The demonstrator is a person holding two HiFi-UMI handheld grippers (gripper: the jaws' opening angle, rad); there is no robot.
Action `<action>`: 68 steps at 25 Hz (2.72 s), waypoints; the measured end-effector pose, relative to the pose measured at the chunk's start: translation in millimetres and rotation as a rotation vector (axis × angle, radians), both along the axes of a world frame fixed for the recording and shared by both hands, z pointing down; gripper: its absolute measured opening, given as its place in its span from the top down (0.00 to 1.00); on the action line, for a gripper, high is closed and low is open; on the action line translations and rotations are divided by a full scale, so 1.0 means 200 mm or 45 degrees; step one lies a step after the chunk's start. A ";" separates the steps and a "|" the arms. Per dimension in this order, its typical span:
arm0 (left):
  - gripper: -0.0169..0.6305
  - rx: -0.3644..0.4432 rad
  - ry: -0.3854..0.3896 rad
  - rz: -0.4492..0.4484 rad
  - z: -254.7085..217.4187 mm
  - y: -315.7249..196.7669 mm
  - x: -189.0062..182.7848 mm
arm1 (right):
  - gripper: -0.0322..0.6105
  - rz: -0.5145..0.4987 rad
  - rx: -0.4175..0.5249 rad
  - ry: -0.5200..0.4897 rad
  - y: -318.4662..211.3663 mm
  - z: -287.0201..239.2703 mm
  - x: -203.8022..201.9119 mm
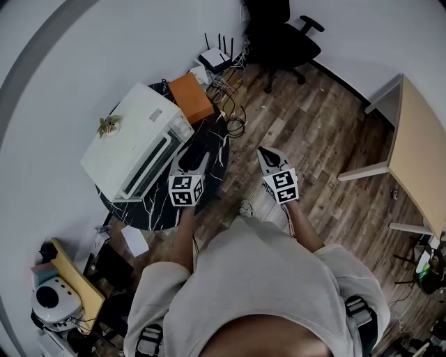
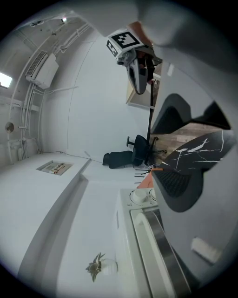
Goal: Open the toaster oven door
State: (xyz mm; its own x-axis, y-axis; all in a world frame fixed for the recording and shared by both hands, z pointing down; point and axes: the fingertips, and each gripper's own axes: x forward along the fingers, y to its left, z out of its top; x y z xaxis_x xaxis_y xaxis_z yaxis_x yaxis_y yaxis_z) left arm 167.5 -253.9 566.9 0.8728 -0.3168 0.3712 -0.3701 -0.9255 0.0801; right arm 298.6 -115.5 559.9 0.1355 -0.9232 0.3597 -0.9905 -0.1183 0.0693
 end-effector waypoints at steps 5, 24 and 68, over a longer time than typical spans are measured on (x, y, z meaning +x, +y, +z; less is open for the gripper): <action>0.61 0.007 -0.003 -0.019 0.00 -0.09 0.14 | 0.93 -0.022 -0.002 0.001 -0.09 0.00 0.15; 0.61 0.008 -0.041 -0.040 0.04 -0.22 0.22 | 0.93 -0.121 -0.026 -0.010 -0.34 0.04 0.23; 0.60 -0.045 0.007 -0.867 0.08 -0.26 -1.00 | 0.93 -1.100 -0.072 0.024 -0.94 0.10 -1.05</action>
State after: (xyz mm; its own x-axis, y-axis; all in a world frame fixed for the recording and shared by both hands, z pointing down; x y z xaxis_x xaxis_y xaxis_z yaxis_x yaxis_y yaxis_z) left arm -33.1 -305.1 582.4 0.4854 -0.7839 0.3873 -0.8684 -0.4835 0.1097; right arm 89.5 -303.1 580.8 -0.5990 -0.6862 0.4126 -0.7304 0.6795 0.0697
